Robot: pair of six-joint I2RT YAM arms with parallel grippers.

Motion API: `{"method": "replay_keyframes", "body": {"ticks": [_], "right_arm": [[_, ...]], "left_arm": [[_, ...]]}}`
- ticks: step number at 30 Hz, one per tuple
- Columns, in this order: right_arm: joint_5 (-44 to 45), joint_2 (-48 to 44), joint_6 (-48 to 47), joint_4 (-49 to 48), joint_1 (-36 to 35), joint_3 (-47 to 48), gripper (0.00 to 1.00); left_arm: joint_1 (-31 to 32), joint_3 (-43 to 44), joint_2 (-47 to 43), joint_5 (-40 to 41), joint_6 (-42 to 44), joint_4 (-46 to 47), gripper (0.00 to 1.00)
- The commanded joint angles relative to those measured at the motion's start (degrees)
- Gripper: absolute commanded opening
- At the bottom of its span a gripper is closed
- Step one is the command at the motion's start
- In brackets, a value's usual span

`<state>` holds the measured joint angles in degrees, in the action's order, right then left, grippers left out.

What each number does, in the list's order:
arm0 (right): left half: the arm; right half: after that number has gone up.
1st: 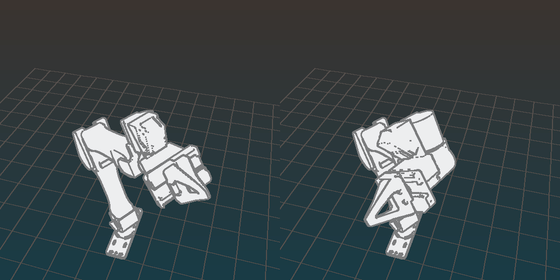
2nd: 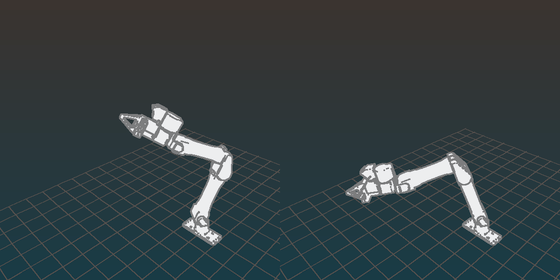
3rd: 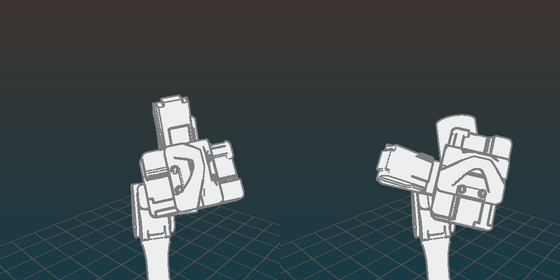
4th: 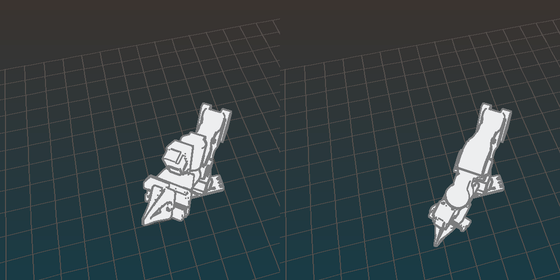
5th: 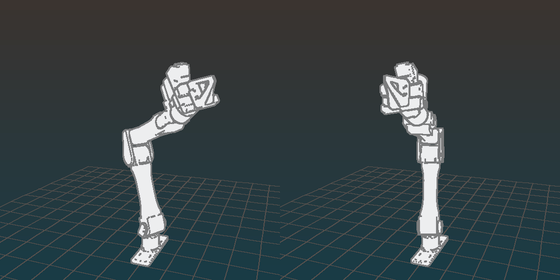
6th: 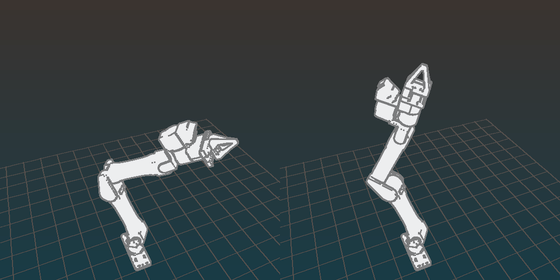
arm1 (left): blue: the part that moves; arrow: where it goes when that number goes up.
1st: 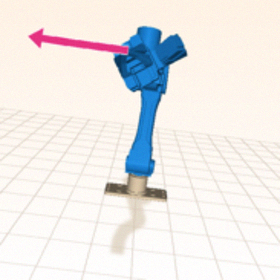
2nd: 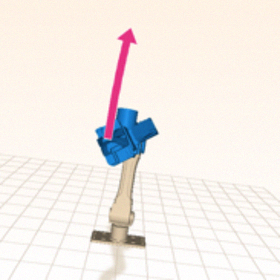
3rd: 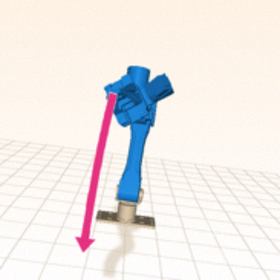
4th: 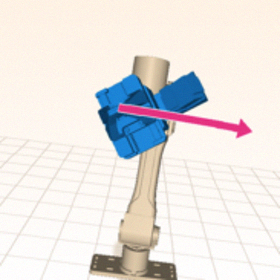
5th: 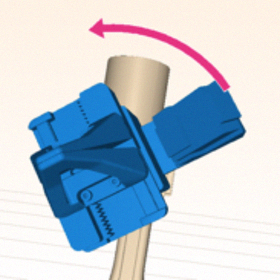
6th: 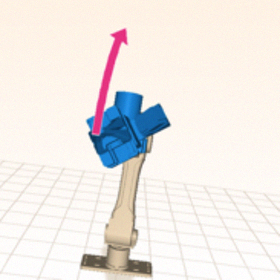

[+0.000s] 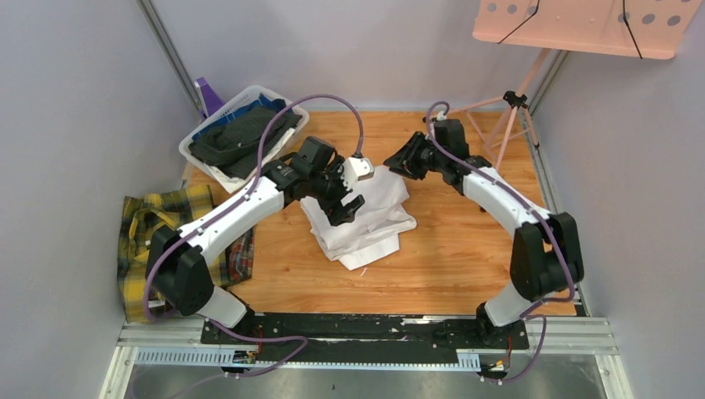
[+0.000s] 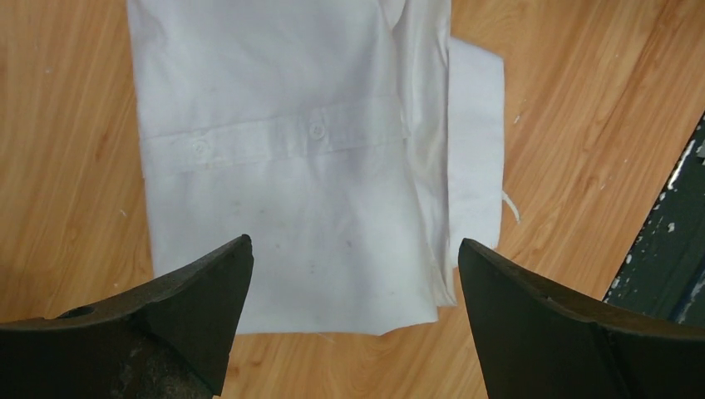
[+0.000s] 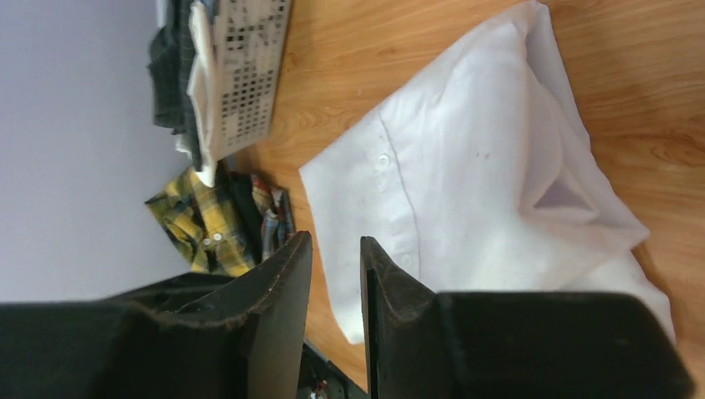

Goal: Fold and stack the long sleeve shirts
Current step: Fold the shirt at the center of the board, then adjust the shirt at the center of the board.

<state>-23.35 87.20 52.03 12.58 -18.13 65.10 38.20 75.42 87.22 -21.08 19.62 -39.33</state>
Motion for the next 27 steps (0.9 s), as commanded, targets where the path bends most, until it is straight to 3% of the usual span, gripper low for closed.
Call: {"method": "replay_keyframes", "body": {"ticks": [1,6,12,17,23,27], "right_arm": [[3.2,8.8,-3.6,3.6,-2.2,3.3,0.27],[4.8,8.7,-1.2,2.0,-2.2,-8.6,0.24],[3.9,8.9,1.6,-2.4,-2.0,-18.0,0.22],[1.2,10.4,-0.1,-0.8,-0.6,-16.0,0.25],[2.0,0.0,-1.3,4.8,-0.5,-12.4,0.37],[0.5,-4.7,-0.8,6.7,-0.6,-10.4,0.38]], "left_arm": [[0.1,-7.0,-3.8,1.7,5.0,4.3,1.00],[0.5,-11.7,-0.3,3.3,8.4,5.7,1.00],[5.7,-18.4,2.1,11.9,12.6,10.2,1.00],[6.6,-19.2,1.8,15.9,13.1,8.7,1.00],[6.0,-12.9,-12.5,20.2,11.7,1.9,1.00],[4.5,-9.3,-15.1,21.8,9.7,0.9,1.00]]}}
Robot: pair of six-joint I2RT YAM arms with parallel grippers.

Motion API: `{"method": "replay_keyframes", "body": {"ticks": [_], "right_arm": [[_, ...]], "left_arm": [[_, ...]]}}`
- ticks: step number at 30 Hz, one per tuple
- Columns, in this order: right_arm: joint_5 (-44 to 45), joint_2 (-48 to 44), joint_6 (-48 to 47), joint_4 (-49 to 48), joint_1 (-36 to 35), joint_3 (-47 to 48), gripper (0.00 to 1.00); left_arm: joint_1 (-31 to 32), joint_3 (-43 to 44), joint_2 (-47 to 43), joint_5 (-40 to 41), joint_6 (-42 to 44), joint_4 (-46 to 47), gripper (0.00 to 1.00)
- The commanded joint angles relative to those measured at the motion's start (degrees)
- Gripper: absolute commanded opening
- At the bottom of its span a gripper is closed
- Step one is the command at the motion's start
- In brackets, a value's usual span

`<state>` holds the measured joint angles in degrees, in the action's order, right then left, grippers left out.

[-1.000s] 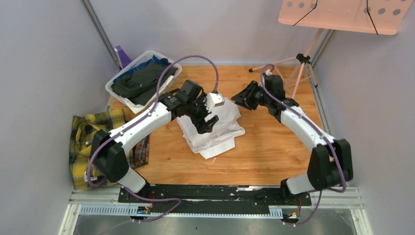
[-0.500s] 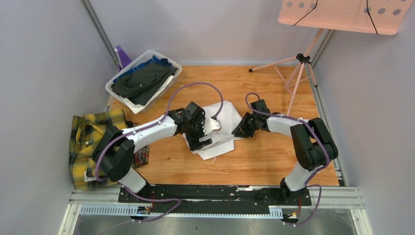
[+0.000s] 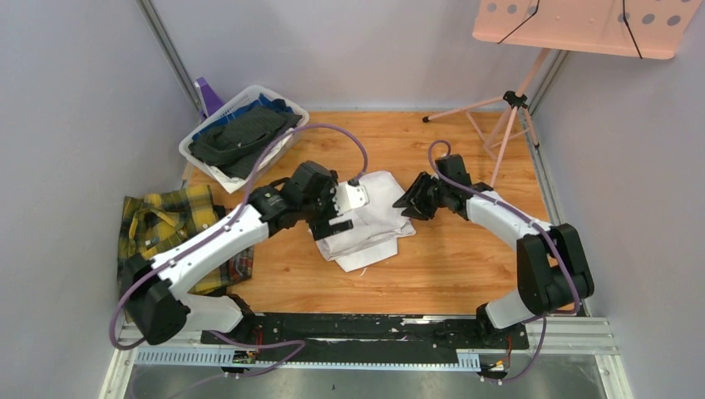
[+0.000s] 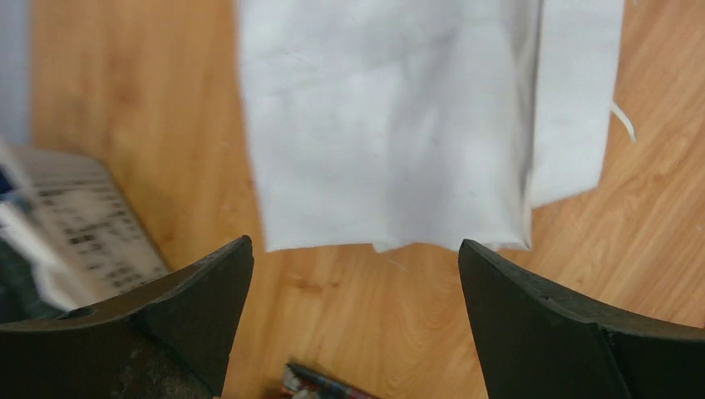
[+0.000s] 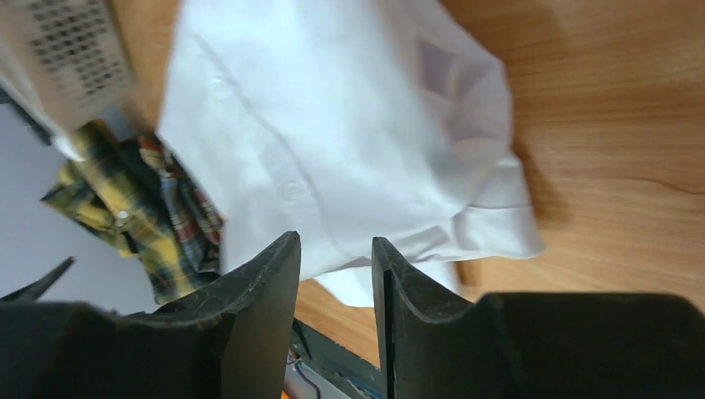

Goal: Fold and stack the long sleeve shirts
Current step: Adjust the shirt at the center of the board.

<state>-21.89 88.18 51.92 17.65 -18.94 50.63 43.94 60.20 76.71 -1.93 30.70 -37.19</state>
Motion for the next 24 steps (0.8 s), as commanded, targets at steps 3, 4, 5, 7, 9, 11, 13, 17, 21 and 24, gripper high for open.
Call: {"method": "replay_keyframes", "body": {"ticks": [3,4,5,7,9,11,13,17,21,24], "right_arm": [[-1.7,-5.5,-0.6,1.7,0.1,7.1,0.37],[-1.6,-4.6,-0.6,1.7,0.1,8.3,0.36],[-1.3,-3.4,-0.6,1.6,0.1,9.4,0.35],[-0.3,-0.6,-0.6,1.1,0.1,10.7,0.32],[1.5,2.0,-0.9,-0.1,0.1,10.0,0.29],[2.2,4.4,-1.0,-1.9,0.2,8.3,0.27],[2.7,6.4,-0.7,-3.1,0.3,6.6,0.25],[3.3,9.1,-0.5,-5.1,0.6,3.2,0.24],[3.0,11.3,-0.9,-5.6,2.1,2.0,0.24],[2.0,12.4,-1.8,-5.7,3.6,2.3,0.26]], "left_arm": [[-1.3,5.7,-2.9,1.2,-0.4,-0.3,1.00],[-1.3,5.0,-2.3,0.8,0.1,1.2,1.00],[-1.3,4.6,-1.5,0.2,0.4,2.3,1.00],[-1.3,3.0,0.0,0.1,0.9,6.2,1.00],[-1.3,1.4,2.2,0.4,1.1,10.1,1.00],[-1.3,0.1,4.7,0.7,1.3,13.6,1.00],[-1.3,-1.2,7.2,0.8,1.8,16.3,1.00],[-0.3,-3.7,10.8,-0.3,3.9,17.2,1.00],[2.7,-8.5,11.2,1.0,5.5,18.5,1.00],[6.1,-11.3,11.6,2.5,5.6,19.4,1.00]]}}
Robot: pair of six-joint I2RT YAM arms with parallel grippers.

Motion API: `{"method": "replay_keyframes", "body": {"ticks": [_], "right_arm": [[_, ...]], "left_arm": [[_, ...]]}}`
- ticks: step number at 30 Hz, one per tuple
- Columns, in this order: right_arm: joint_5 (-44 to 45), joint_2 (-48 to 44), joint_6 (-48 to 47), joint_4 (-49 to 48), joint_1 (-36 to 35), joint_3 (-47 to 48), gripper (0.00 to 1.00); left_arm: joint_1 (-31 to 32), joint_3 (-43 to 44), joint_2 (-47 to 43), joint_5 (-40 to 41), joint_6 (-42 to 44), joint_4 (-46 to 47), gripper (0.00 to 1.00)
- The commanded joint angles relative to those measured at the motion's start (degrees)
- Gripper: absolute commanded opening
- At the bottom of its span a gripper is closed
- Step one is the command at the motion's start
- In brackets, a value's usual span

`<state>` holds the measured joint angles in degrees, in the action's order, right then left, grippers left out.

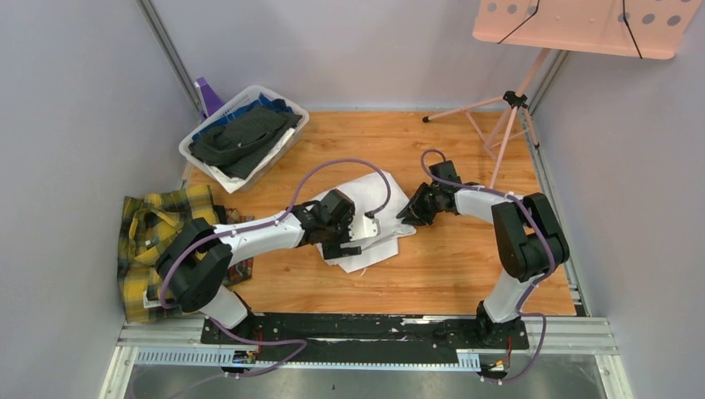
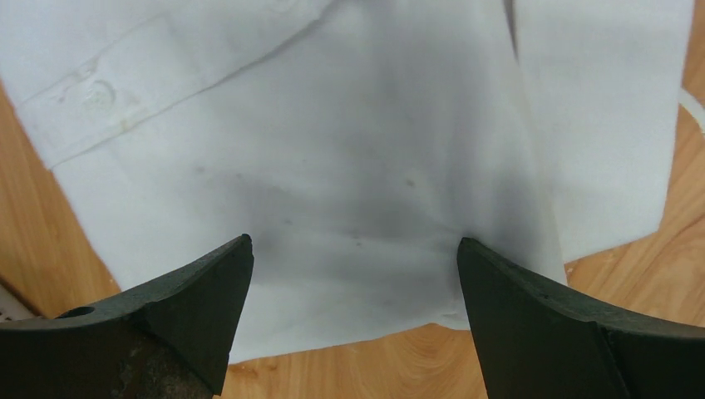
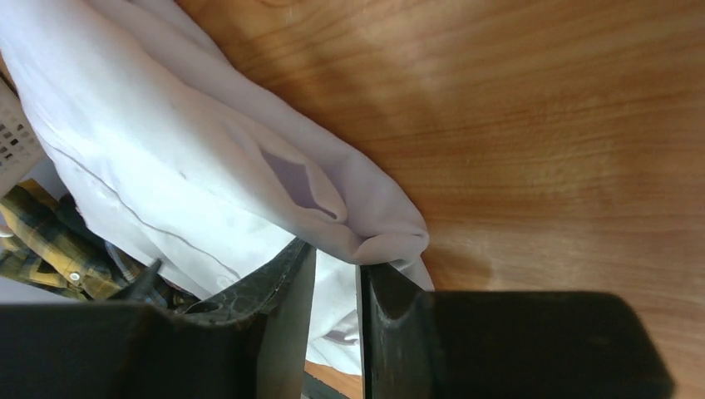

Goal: Fold and stack the long sleeve shirts
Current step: Adjust the shirt at the center of the board.

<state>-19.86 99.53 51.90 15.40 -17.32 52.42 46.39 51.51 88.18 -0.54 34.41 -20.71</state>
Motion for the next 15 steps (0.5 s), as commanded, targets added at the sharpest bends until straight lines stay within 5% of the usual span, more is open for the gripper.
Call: {"method": "replay_keyframes", "body": {"ticks": [1,7,15], "right_arm": [[-0.3,1.2,-2.2,-3.0,2.4,1.0,0.28],[0.2,-4.8,-4.1,1.4,2.4,3.8,0.40],[0.9,-24.5,0.0,5.1,-1.9,-3.7,0.62]], "left_arm": [[4.3,-3.2,0.7,1.8,1.6,3.0,1.00],[6.2,0.8,-0.5,8.5,-1.1,-1.3,1.00],[2.2,11.2,-18.1,15.2,-7.1,-11.0,1.00]]}}
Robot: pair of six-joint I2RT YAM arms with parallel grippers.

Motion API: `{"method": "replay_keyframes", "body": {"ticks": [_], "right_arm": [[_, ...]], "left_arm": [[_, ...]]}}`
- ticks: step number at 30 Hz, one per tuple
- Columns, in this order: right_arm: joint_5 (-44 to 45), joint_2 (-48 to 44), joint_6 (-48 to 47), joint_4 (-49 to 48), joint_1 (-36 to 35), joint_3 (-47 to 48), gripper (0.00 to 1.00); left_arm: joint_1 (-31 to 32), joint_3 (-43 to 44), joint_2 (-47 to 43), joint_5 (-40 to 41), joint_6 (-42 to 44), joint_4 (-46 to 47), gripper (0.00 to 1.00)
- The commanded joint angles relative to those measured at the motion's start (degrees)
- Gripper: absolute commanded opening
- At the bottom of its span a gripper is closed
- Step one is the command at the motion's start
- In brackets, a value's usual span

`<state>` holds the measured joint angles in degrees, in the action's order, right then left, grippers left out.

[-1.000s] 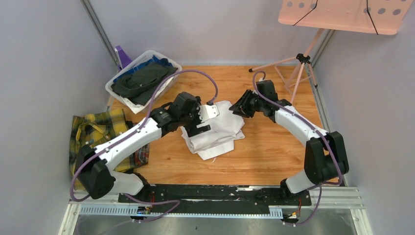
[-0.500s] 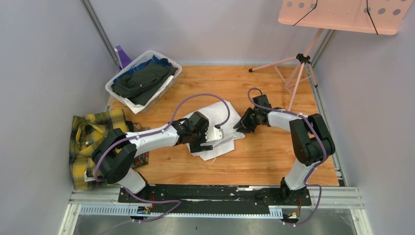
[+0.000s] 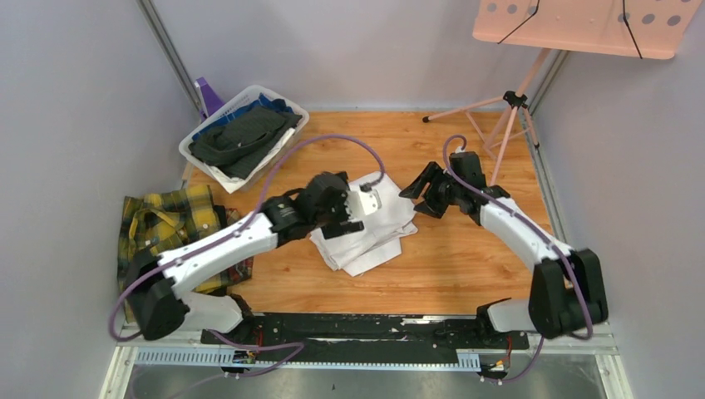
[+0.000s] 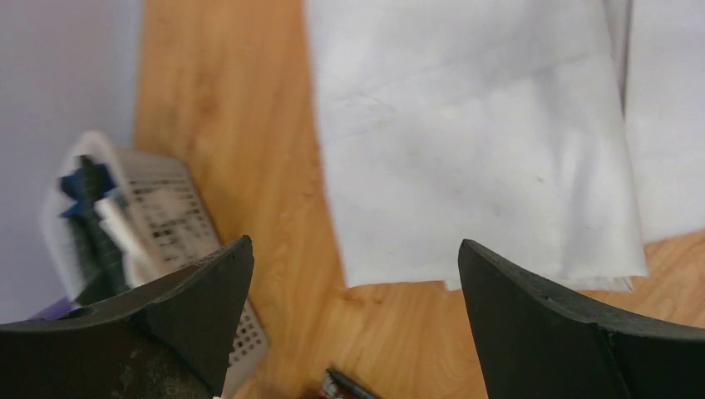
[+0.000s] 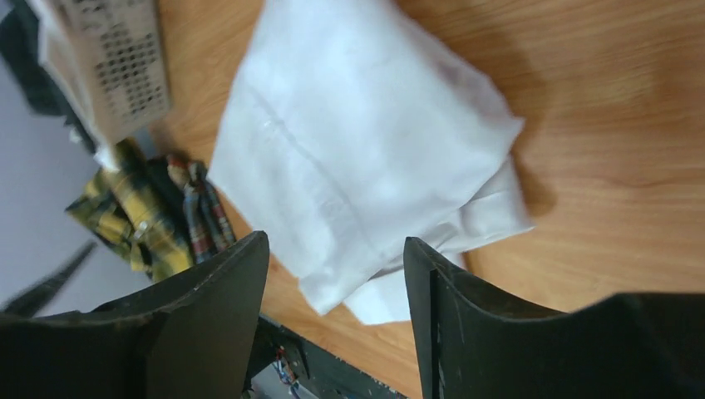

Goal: Fold and stack the long sleeve shirts
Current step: Adjust the shirt at the center of the board, then turn over the shirt at the center of the board.

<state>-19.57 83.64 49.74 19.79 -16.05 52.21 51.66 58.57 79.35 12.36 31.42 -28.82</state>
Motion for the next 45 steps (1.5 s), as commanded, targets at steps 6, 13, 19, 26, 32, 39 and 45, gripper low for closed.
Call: {"method": "replay_keyframes", "body": {"ticks": [6,13,19,26,32,39,45], "right_arm": [[2.7,-3.4,6.1,-2.7,-13.9,0.3,0.53],[2.5,8.3,9.8,-8.8,-20.2,-0.6,0.38],[2.9,10.6,10.6,-10.1,-19.9,-5.6,0.39],[3.9,-3.6,10.5,-2.3,-19.8,-10.1,0.65],[5.4,-15.6,20.2,-3.6,-20.3,-21.8,0.73],[10.4,-13.8,24.7,-10.4,-22.8,-23.4,0.76],[13.3,-5.5,25.1,-17.1,-23.9,-21.3,0.76]], "left_arm": [[-4.9,0.5,-4.7,-5.0,-3.9,-4.9,1.00],[-9.6,-3.6,-8.4,-5.0,-3.9,1.6,1.00],[-11.8,-6.9,-4.0,0.9,-0.1,8.5,1.00],[-12.1,-7.3,2.0,3.7,4.5,17.8,1.00],[-12.4,-7.1,10.4,4.2,4.9,19.4,1.00],[-12.3,-9.4,6.3,-3.2,0.8,14.2,0.97],[-12.2,-11.3,0.6,-12.5,-1.5,6.2,0.93]]}}
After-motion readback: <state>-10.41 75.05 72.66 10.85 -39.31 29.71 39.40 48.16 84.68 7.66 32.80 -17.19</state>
